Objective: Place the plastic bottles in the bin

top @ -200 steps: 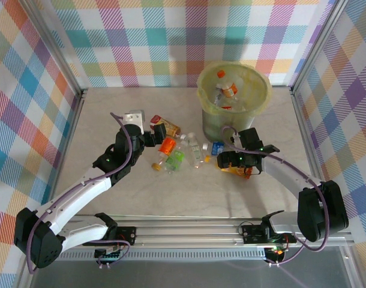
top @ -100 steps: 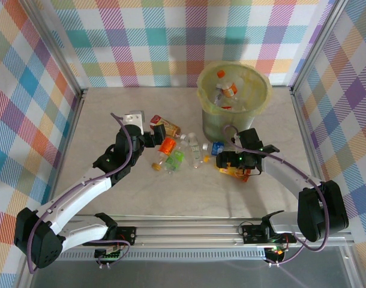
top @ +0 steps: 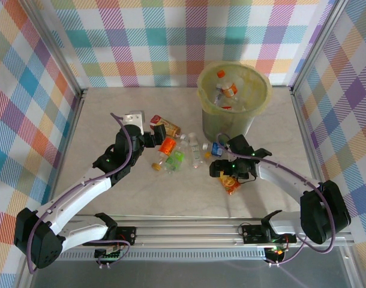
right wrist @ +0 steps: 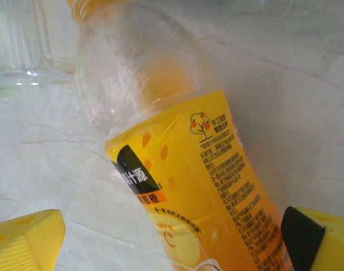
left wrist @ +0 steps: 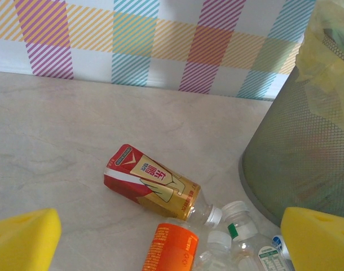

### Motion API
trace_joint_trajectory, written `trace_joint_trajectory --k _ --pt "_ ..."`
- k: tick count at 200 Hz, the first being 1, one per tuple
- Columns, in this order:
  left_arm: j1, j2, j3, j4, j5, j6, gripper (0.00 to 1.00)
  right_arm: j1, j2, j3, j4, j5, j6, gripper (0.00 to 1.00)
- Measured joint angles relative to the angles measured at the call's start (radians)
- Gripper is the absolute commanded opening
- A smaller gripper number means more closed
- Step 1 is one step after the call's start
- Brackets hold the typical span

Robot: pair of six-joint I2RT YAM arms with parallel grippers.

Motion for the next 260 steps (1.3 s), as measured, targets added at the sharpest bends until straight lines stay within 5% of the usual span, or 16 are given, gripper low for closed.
trace_joint_trajectory --k 81,159,201,260 --pt "0.000 0.000 0.000 0.000 0.004 -0.007 1.00 0.076 0.142 0.002 0.002 0.021 0.012 0.82" --pt "0.001 0.000 0.000 0.000 0.003 -0.007 1.00 0.135 0.203 0.041 0.000 0.057 0.008 0.43" --pt "0.001 0.000 0.000 0.000 0.002 -0.014 1.00 0.183 0.131 0.075 -0.080 0.080 0.006 0.26" --pt "0.001 -0.006 0.000 0.000 -0.023 -0.030 1.00 0.224 -0.063 0.282 -0.241 0.110 0.000 0.15"
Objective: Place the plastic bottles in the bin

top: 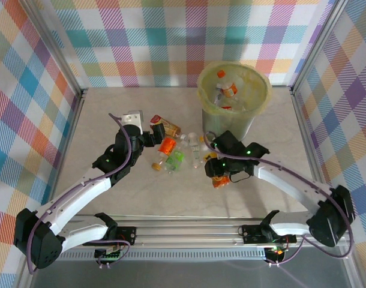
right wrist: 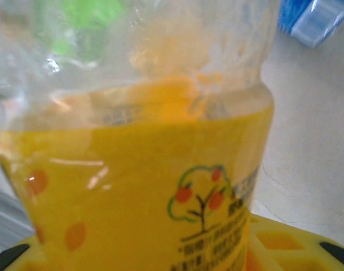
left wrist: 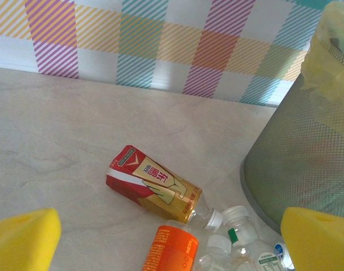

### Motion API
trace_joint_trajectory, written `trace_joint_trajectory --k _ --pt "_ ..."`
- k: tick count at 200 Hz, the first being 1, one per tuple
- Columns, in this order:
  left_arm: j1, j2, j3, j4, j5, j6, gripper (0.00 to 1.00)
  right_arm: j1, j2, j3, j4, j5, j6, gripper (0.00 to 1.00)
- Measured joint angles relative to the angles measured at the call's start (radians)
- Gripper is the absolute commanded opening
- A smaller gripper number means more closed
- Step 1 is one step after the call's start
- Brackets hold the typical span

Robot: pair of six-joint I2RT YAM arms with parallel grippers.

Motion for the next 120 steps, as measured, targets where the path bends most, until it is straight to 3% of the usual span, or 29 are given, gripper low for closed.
trace_joint_trajectory --k 79,120 --pt "0.000 -0.020 0.000 0.001 -0.009 -0.003 1.00 -0.018 -0.056 0.472 -0.045 0.184 -0.175 0.12" --pt "0.000 -0.020 0.000 0.001 0.001 -0.003 1.00 -0.216 0.098 0.680 0.071 0.208 -0.304 0.14"
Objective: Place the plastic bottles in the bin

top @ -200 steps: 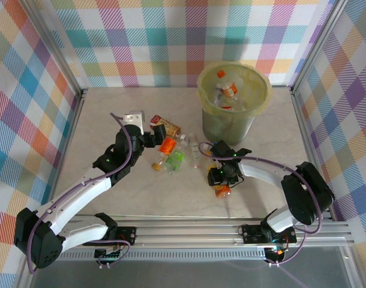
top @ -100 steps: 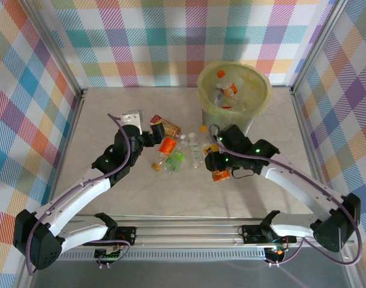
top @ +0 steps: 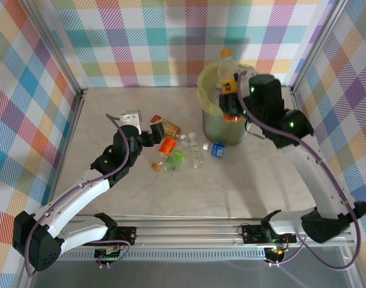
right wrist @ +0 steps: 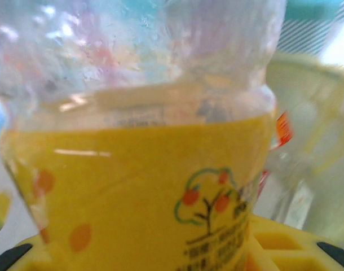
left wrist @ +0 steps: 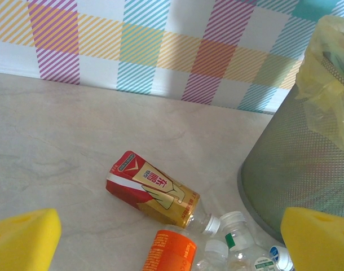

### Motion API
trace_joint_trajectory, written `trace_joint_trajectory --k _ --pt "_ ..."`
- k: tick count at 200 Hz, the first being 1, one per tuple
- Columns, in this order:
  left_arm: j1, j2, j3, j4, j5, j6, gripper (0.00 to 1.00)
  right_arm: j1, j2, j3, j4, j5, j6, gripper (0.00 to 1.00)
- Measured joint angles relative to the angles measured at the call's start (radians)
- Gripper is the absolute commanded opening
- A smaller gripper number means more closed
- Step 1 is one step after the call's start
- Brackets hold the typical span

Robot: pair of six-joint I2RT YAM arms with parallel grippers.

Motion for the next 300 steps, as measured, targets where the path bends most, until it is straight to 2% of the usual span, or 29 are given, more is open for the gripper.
trace_joint_trajectory --k 23,67,132,167,208,238,258,300 --pt "0.000 0.000 0.000 0.000 0.003 0.000 1.00 -0.093 0.095 0.045 0.058 -0.008 -0.030 0.15" --pt "0.000 0.000 0.000 0.000 0.018 0.001 1.00 -0.211 0.261 0.087 0.167 -0.058 -0.029 0.16" --pt "0.000 0.000 0.000 0.000 0.026 0.003 1.00 -0.247 0.453 0.153 0.216 -0.179 -0.025 0.25" --pt "0.000 0.000 0.000 0.000 0.025 0.004 1.00 -0.247 0.451 0.104 0.233 -0.235 -0.024 0.37" --pt "0.000 0.000 0.000 0.000 0.025 0.004 1.00 -0.247 0.426 0.003 0.238 -0.296 -0.020 0.64" --pt "0.000 0.000 0.000 -0.001 0.025 0.004 1.00 -0.247 0.420 -0.011 0.239 -0.316 -0.025 0.80" --pt "0.000 0.000 0.000 -0.001 0.025 0.004 1.00 -0.247 0.401 -0.013 0.239 -0.325 -0.026 0.84" --pt "0.000 0.000 0.000 -0.001 0.025 0.004 1.00 -0.247 0.354 -0.013 0.239 -0.343 -0.025 0.84"
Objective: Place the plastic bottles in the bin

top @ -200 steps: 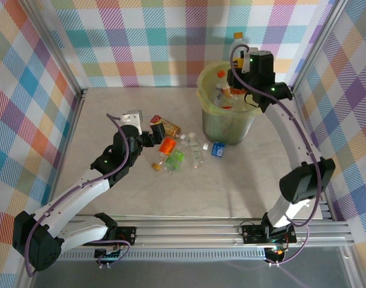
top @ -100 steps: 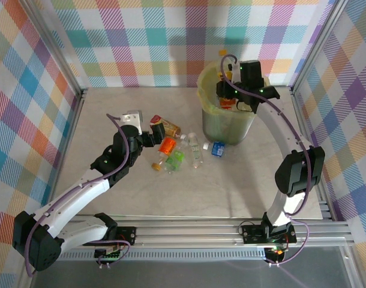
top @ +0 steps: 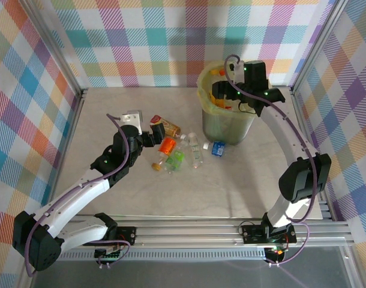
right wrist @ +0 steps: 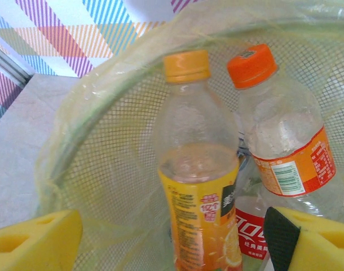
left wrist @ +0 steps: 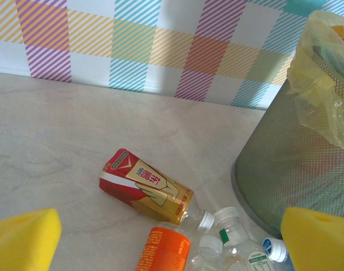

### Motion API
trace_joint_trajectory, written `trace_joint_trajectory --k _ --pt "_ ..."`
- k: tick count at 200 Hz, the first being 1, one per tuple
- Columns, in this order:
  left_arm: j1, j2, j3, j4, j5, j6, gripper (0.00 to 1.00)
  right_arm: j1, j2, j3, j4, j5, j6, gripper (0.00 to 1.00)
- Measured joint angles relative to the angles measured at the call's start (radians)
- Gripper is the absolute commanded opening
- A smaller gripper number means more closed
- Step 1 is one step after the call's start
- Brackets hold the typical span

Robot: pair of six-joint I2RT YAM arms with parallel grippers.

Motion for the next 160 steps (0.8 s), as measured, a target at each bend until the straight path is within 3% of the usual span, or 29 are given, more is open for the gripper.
trace_joint_trajectory --k 57,119,160 --pt "0.000 0.000 0.000 0.000 0.000 0.000 1.00 0.000 -0.002 0.018 -0.031 -0.018 0.012 0.74" --pt "0.024 0.021 0.002 -0.020 0.008 -0.005 1.00 0.004 -0.012 0.069 -0.091 -0.052 0.014 0.79" --pt "0.084 0.034 0.002 -0.050 0.057 -0.044 1.00 0.069 -0.140 0.016 -0.177 0.006 0.009 0.84"
